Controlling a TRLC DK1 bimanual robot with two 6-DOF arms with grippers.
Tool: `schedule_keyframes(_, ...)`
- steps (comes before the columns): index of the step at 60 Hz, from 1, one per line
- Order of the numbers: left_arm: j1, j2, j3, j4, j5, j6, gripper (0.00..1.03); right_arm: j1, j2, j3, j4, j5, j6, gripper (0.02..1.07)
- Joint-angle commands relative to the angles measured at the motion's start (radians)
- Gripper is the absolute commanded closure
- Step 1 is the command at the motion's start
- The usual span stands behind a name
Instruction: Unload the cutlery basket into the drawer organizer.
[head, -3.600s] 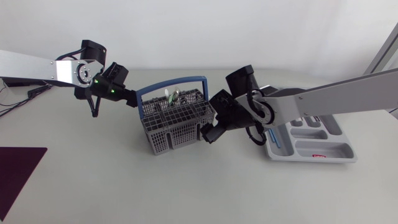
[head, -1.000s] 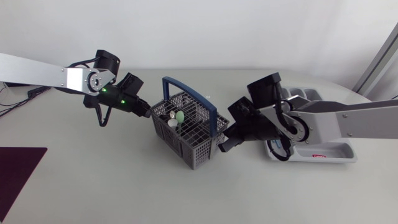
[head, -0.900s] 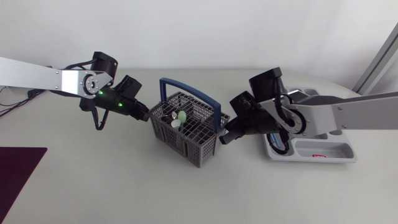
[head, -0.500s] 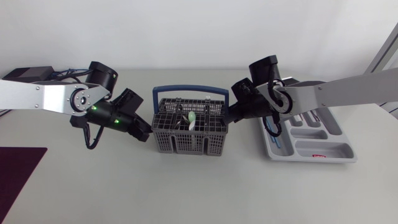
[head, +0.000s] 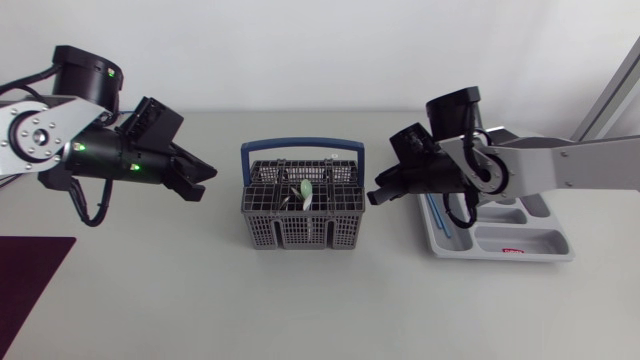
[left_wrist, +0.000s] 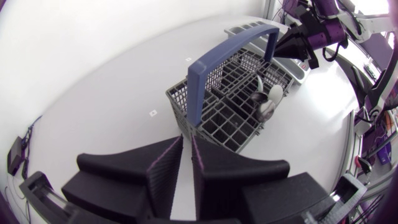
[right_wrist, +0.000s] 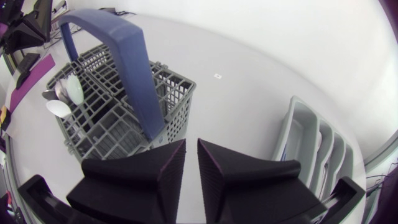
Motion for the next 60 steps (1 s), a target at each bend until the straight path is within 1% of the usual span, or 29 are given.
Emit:
schedule_keyframes(1, -0.034, -0.060, 0.010, -0.030, -0.020, -0.015, 0.76, -0.004, -0.067, -0.051, 0.006, 0.004, -0.021, 0.70)
schedule_keyframes(2, -0.075, -0.096, 0.004, -0.039, -0.055, -0.029, 0.76, -0.003, -0.103, -0.075, 0.002, 0.004, -0.027, 0.69)
schedule_keyframes(5, -0.121, -0.123, 0.003, -0.055, -0.086, -0.043, 0.76, -0.004, -0.136, -0.098, -0.011, 0.004, -0.028, 0.69)
schedule_keyframes(7, -0.169, -0.143, 0.006, -0.070, -0.120, -0.058, 0.76, -0.004, -0.159, -0.115, -0.020, 0.004, -0.030, 0.69)
schedule_keyframes(8, -0.183, -0.148, 0.006, -0.073, -0.133, -0.061, 0.76, -0.003, -0.166, -0.121, -0.023, 0.004, -0.030, 0.69)
schedule_keyframes(12, -0.240, -0.160, 0.007, -0.079, -0.175, -0.072, 0.75, -0.003, -0.195, -0.143, -0.035, 0.004, -0.032, 0.62)
schedule_keyframes(13, -0.263, -0.160, 0.006, -0.081, -0.196, -0.077, 0.75, -0.003, -0.202, -0.149, -0.038, 0.004, -0.033, 0.62)
schedule_keyframes(18, -0.304, -0.152, -0.013, -0.084, -0.221, -0.085, 0.75, 0.005, -0.229, -0.178, -0.044, 0.004, -0.033, 0.62)
schedule_keyframes(34, -0.284, -0.114, -0.126, 0.000, -0.221, -0.066, 0.75, 0.073, -0.195, -0.196, -0.040, 0.033, -0.016, 0.62)
schedule_keyframes(44, -0.238, -0.135, -0.148, 0.011, -0.221, -0.051, 0.75, 0.137, -0.156, -0.179, -0.040, 0.062, 0.016, 0.62)
schedule_keyframes(54, -0.213, -0.139, -0.158, 0.036, -0.213, -0.042, 0.75, 0.191, -0.108, -0.169, -0.032, 0.077, 0.038, 0.62)
schedule_keyframes(60, -0.213, -0.134, -0.160, 0.049, -0.212, -0.042, 0.75, 0.209, -0.105, -0.166, -0.027, 0.084, 0.045, 0.62)
